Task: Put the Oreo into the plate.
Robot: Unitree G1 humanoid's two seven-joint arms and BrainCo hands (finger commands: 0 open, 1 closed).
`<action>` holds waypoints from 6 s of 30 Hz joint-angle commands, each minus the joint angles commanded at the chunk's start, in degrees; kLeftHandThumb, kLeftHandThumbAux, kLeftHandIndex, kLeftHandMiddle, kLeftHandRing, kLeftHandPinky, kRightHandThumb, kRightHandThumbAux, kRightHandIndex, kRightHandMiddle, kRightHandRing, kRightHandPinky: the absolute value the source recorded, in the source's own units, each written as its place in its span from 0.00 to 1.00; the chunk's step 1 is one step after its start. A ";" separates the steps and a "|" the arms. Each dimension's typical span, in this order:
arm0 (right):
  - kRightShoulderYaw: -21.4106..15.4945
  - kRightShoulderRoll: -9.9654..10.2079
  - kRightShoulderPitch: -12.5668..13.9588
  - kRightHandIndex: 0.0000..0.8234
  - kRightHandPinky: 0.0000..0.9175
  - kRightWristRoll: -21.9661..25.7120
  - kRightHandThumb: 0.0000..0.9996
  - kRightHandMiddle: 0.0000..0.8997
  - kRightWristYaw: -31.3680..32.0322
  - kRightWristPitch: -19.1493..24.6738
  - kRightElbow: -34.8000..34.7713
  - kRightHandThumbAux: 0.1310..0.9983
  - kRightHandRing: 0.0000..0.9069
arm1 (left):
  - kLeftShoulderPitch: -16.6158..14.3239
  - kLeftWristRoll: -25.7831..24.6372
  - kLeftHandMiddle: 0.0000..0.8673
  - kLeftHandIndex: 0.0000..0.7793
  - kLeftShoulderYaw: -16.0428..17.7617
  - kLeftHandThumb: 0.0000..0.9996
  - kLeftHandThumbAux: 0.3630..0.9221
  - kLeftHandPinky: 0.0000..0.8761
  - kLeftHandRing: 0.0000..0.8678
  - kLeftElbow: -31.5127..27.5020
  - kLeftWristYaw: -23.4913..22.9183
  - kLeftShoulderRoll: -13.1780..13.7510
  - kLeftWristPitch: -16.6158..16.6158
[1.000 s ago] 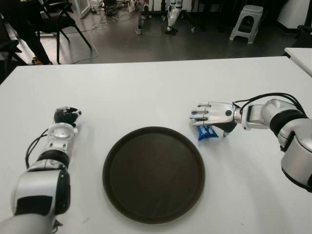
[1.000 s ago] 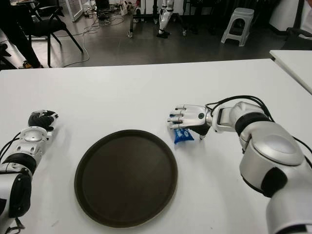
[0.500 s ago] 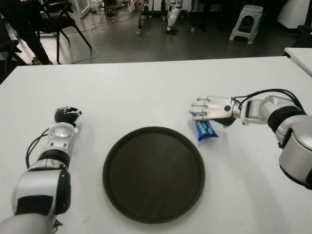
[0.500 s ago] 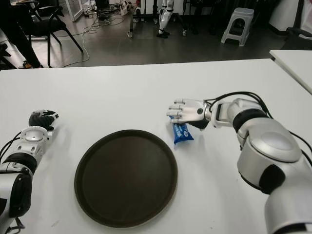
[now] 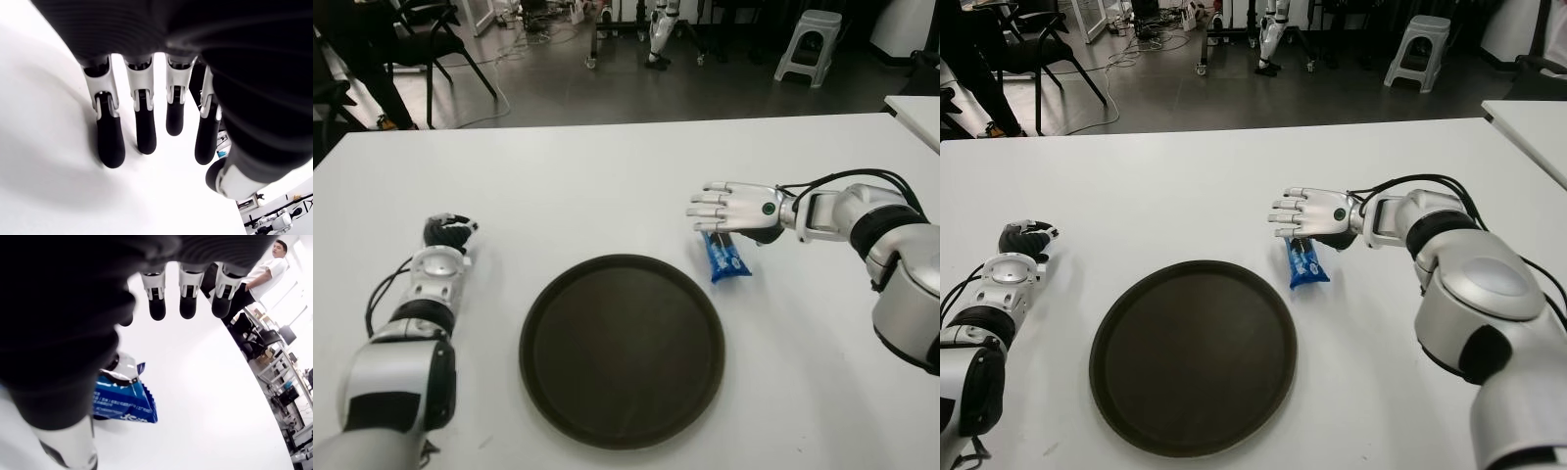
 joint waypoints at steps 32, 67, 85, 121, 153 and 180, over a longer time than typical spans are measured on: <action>1.80 1.70 0.64 0.00 0.00 -1.12 0.04 0.00 -2.83 2.50 0.45 0.81 0.00 | -0.01 -0.09 0.21 0.51 0.06 0.68 0.64 0.28 0.24 -0.21 0.28 -0.22 -0.39; 0.17 2.53 1.63 0.00 0.00 1.03 0.00 0.00 2.59 -0.64 0.52 0.80 0.00 | 0.39 0.07 0.22 0.51 0.37 0.68 0.64 0.27 0.25 -0.13 -0.35 0.20 -1.04; 0.21 2.38 2.81 0.00 0.00 1.57 0.00 0.00 1.60 0.20 0.36 0.81 0.00 | 0.58 -0.03 0.26 0.52 0.65 0.68 0.64 0.27 0.26 0.01 -1.27 0.36 -1.15; -2.45 2.11 4.19 0.00 0.00 3.70 0.00 0.00 5.70 -1.44 0.21 0.79 0.00 | 0.78 -0.10 0.33 0.53 0.52 0.69 0.64 0.25 0.33 -0.08 -1.98 0.51 -1.75; 1.00 2.00 4.52 0.06 0.00 0.15 0.09 0.00 0.82 5.80 -0.14 0.76 0.00 | 0.85 0.57 0.47 0.53 -0.37 0.69 0.64 0.46 0.49 -0.06 -2.29 0.87 -2.08; 4.93 2.16 5.13 0.51 0.00 -2.59 0.71 0.02 -10.88 12.14 1.17 0.67 0.01 | 0.74 0.18 0.30 0.53 0.01 0.69 0.64 0.29 0.31 0.02 -2.14 0.79 -1.71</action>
